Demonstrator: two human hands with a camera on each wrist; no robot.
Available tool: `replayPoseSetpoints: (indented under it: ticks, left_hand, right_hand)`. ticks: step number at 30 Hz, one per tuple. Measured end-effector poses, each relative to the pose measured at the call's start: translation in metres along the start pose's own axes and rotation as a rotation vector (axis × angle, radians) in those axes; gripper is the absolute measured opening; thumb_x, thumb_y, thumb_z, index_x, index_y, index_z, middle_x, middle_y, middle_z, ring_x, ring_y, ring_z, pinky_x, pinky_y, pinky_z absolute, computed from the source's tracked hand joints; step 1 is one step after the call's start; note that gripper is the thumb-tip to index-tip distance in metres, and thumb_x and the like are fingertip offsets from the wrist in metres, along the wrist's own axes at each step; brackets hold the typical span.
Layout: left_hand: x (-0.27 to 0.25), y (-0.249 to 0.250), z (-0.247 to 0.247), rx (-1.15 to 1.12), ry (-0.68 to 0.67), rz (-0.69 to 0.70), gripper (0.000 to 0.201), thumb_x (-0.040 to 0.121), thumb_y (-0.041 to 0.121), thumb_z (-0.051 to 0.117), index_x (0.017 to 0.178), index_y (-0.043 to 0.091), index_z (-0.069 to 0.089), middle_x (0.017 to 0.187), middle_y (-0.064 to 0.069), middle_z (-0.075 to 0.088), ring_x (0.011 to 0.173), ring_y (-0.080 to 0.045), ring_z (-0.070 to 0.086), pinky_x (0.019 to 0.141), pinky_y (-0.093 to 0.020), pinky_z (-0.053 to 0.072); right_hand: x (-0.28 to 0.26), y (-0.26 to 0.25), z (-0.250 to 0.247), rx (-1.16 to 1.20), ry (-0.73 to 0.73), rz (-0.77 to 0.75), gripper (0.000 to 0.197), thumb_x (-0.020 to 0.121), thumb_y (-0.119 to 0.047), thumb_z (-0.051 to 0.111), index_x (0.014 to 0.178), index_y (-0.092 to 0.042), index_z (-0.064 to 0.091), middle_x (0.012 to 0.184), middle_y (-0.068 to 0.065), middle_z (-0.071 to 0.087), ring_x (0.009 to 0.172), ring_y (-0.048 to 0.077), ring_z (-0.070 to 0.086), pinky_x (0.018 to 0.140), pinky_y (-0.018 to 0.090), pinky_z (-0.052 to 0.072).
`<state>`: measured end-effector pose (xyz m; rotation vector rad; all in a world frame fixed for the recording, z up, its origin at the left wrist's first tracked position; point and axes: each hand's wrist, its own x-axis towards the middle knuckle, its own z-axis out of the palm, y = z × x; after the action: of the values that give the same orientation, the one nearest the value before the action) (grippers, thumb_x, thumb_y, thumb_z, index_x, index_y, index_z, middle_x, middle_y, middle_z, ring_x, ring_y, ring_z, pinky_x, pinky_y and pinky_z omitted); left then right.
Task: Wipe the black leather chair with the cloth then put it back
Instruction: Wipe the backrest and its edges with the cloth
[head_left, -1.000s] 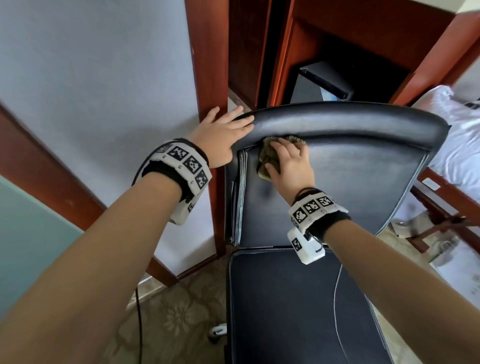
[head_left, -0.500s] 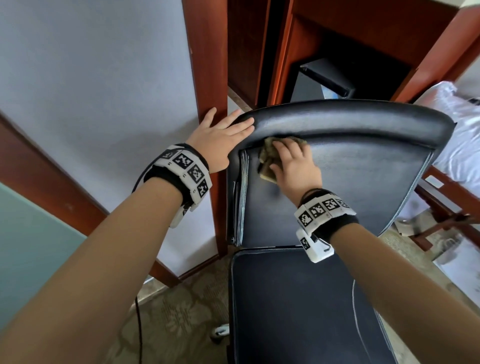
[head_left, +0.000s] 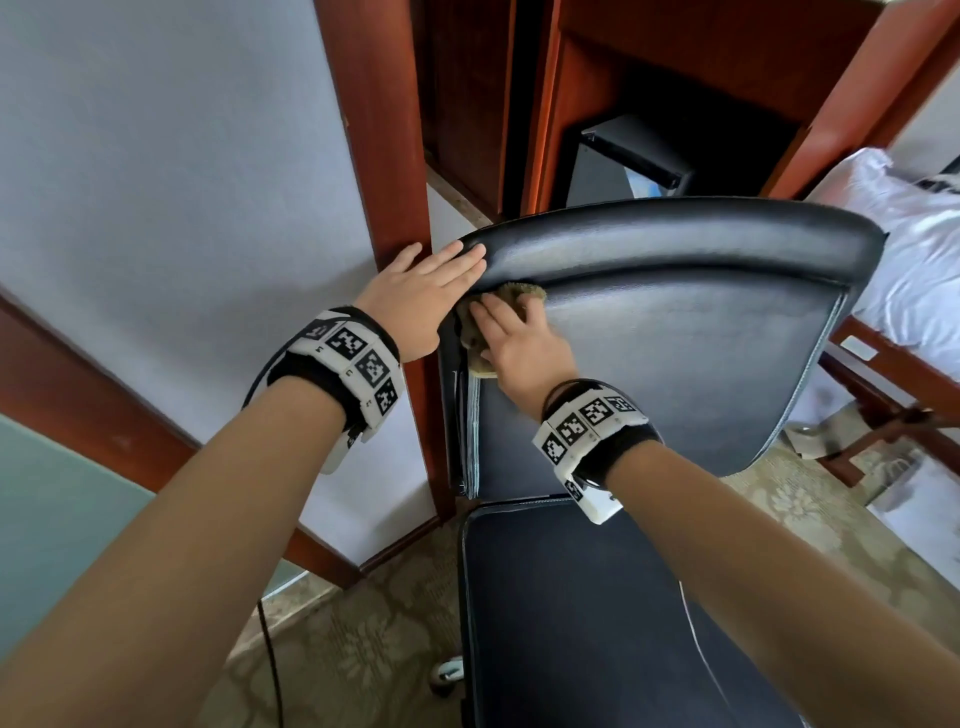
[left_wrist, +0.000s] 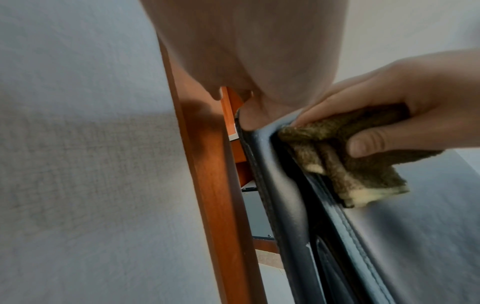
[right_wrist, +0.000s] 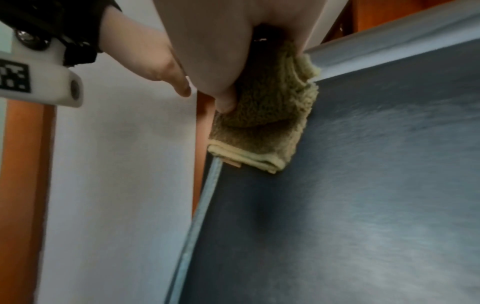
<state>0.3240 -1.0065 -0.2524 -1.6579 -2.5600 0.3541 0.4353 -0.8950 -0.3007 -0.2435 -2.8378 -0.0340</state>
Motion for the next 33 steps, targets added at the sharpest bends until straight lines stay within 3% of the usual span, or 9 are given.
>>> replayPoseSetpoints:
  ticks: [2,4,6,9,14,20,25,29,33]
  left_hand:
    - [0.000,0.001,0.000,-0.019,-0.002,-0.006,0.087,0.080,0.001,0.046,0.150,0.017,-0.002,0.158,0.005,-0.007,0.145,-0.012,-0.005,0.115,-0.039,0.002]
    - [0.000,0.002,0.000,-0.027,0.004,-0.014,0.087,0.080,0.001,0.048,0.150,0.018,-0.002,0.158,0.006,-0.007,0.145,-0.012,-0.005,0.115,-0.039,0.001]
    - [0.000,0.003,0.002,-0.035,0.008,-0.020,0.088,0.079,0.001,0.048,0.150,0.018,-0.001,0.158,0.006,-0.007,0.145,-0.012,-0.005,0.115,-0.040,0.001]
    - [-0.001,0.004,0.004,-0.060,0.025,-0.035,0.086,0.080,0.002,0.046,0.150,0.018,-0.001,0.158,0.006,-0.006,0.145,-0.011,-0.006,0.115,-0.040,0.001]
    - [0.000,0.000,0.003,-0.036,0.016,-0.002,0.077,0.089,0.013,0.045,0.150,0.017,-0.002,0.158,0.005,-0.008,0.145,-0.012,-0.005,0.115,-0.040,0.001]
    - [0.003,-0.007,-0.002,0.019,-0.043,0.044,0.082,0.092,0.034,0.051,0.150,0.017,-0.005,0.157,0.004,-0.011,0.144,-0.012,-0.007,0.115,-0.042,0.001]
    - [0.004,-0.009,-0.002,0.006,-0.053,0.053,0.090,0.088,0.045,0.054,0.150,0.018,-0.006,0.157,0.005,-0.012,0.144,-0.011,-0.008,0.115,-0.042,0.001]
    - [0.004,-0.007,-0.001,-0.029,-0.053,0.051,0.097,0.083,0.050,0.058,0.150,0.017,-0.005,0.157,0.005,-0.012,0.144,-0.011,-0.010,0.115,-0.040,-0.001]
    - [0.004,-0.007,-0.003,0.014,-0.058,0.050,0.100,0.082,0.053,0.059,0.150,0.016,-0.005,0.157,0.004,-0.012,0.144,-0.012,-0.009,0.115,-0.039,0.000]
  right_hand:
    - [-0.002,0.013,-0.003,0.059,-0.076,0.062,0.060,0.084,-0.017,0.065,0.138,-0.010,0.042,0.140,0.005,0.044,0.118,0.038,0.042,0.080,0.041,0.054]
    - [-0.007,0.028,-0.007,0.109,-0.130,0.200,0.056,0.094,-0.017,0.047,0.146,-0.017,0.026,0.149,-0.001,0.027,0.131,0.032,0.023,0.096,0.042,0.044]
    - [-0.012,0.031,-0.011,0.157,-0.115,0.298,0.055,0.094,-0.017,0.045,0.145,-0.016,0.026,0.150,-0.002,0.025,0.132,0.032,0.020,0.098,0.043,0.042]
    - [-0.008,0.021,-0.013,0.160,-0.154,0.313,0.054,0.095,-0.019,0.044,0.145,-0.012,0.025,0.151,0.000,0.023,0.132,0.035,0.019,0.098,0.043,0.043]
    - [0.000,0.003,-0.004,0.100,-0.168,0.122,0.056,0.094,-0.019,0.046,0.146,-0.011,0.025,0.151,0.002,0.025,0.129,0.036,0.022,0.101,0.046,0.039]
    - [0.000,-0.004,-0.003,0.147,-0.131,-0.007,0.053,0.092,-0.014,0.050,0.142,-0.008,0.034,0.147,0.007,0.034,0.126,0.040,0.030,0.093,0.048,0.043]
    - [-0.005,0.018,-0.003,0.105,-0.161,0.140,0.055,0.095,-0.018,0.045,0.146,-0.016,0.024,0.150,-0.001,0.026,0.130,0.032,0.024,0.094,0.041,0.042]
    - [-0.001,0.009,-0.001,0.098,-0.149,0.143,0.055,0.092,-0.014,0.050,0.143,-0.008,0.031,0.144,0.005,0.034,0.124,0.038,0.029,0.094,0.044,0.043]
    - [0.005,0.000,0.003,0.057,-0.052,0.005,0.056,0.059,-0.005,0.081,0.112,0.001,0.063,0.112,0.013,0.063,0.091,0.046,0.057,0.061,0.048,0.055]
